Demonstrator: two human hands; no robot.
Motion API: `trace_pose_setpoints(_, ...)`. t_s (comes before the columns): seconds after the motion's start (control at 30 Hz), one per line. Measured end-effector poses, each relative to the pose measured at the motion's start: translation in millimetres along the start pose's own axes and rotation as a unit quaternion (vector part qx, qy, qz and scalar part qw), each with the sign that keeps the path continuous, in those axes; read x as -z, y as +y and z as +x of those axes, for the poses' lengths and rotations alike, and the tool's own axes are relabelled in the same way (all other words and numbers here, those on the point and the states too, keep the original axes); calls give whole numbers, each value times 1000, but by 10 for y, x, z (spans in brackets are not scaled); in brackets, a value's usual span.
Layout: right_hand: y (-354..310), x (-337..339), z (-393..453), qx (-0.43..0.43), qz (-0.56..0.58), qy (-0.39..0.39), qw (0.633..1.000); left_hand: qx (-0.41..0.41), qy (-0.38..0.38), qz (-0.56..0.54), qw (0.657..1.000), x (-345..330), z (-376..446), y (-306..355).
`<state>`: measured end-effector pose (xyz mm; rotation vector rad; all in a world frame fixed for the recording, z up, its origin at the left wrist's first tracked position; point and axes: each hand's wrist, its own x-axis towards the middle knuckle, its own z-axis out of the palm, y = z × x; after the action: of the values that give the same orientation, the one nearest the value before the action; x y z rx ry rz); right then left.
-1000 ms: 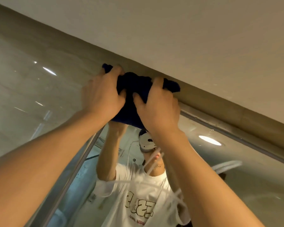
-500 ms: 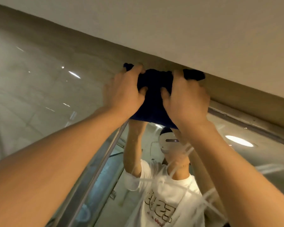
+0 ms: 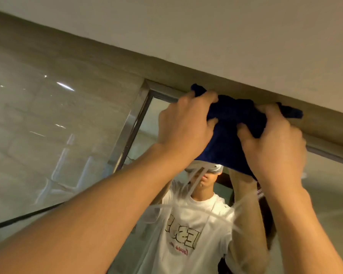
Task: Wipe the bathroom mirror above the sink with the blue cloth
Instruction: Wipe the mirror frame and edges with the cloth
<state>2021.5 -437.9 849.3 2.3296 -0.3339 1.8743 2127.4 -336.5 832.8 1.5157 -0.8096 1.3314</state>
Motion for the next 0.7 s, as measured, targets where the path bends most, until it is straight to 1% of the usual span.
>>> trace_pose_setpoints(0.07,-130,-100,-2,-13,18,4,1000,0,0,12,1000,60,42,-125)
trace_pose_setpoints(0.13,-355,-287,32,-3,13,1,1000,14,12,22,1000,174,81,-354)
trace_pose_setpoints(0.23,-726,-551,112,14,1,-13,1000,61,36,18,997,351,121,-728)
trace_pose_setpoints(0.33,-892,-632,175,36,-6,-24,999,95,66,6,993,396,144,-892)
trace_pose_setpoints(0.4,-848,-590,190,53,-14,-34,998,108,79,-10,991,335,119,-855)
trace_pose_setpoints(0.5,-613,-412,198,63,-33,-45,996,107,93,-55,988,187,49,-659)
trace_pose_setpoints(0.6,-235,-149,122,33,-40,-34,998,77,81,-78,991,-22,-52,-284)
trace_pose_setpoints(0.7,76,47,3,-20,6,-2,1000,22,44,-76,996,-180,-131,97)
